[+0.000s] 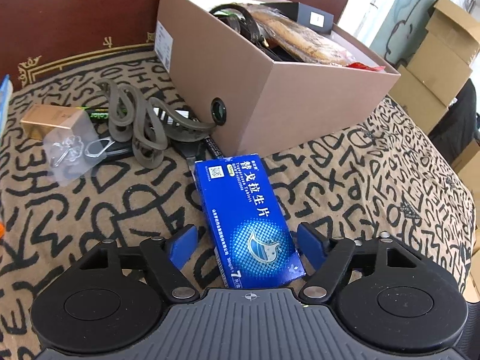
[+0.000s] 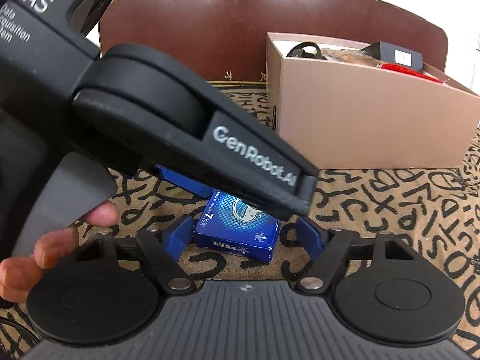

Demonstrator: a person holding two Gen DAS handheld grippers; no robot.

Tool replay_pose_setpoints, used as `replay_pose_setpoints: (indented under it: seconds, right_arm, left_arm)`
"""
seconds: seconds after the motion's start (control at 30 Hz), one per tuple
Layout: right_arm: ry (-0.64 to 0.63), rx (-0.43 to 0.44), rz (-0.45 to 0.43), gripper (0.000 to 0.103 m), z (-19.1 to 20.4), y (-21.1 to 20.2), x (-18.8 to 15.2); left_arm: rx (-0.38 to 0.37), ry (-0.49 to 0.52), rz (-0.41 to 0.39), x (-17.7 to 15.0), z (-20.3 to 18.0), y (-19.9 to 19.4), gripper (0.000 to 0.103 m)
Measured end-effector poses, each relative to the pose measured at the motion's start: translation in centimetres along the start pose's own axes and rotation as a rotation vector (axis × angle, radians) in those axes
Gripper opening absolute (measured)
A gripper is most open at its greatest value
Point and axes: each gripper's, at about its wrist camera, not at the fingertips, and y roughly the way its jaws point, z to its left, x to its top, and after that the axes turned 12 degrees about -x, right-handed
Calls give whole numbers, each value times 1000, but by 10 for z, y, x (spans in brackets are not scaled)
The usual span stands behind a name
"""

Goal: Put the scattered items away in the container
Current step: 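Lower the left gripper onto the blue medicine box and close it, then lift the blue medicine box with the left gripper over the shoebox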

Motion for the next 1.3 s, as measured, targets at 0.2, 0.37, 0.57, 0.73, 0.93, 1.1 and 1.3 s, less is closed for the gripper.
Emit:
replay_pose_setpoints:
  seconds: [0.2,0.37,0.57,0.73,0.93,1.1,1.3]
  right_arm:
    - [24,12,20,66,-6,6,0]
    - [14,15,17,65,-6,6,0]
    - [8,17,20,65,-8,4,-1]
    - [12,9,25,68,-7,5,1]
    - [7,15,23,66,-4,10,3]
    - [5,34,26,66,-5,3,-1]
    - [-5,50,13,66,-7,-19,-11]
  left_arm:
    - [-1,9,26,8,2,12,82]
    - [11,16,35,12,4,16,74]
    - [35,41,42,17,0,25,83]
    - [61,76,51,18,-5,28,74]
    - [47,54,50,21,2,26,77]
    - [64,64,45,13,-5,23,75]
    - [53,24,36,0,-14,10,71]
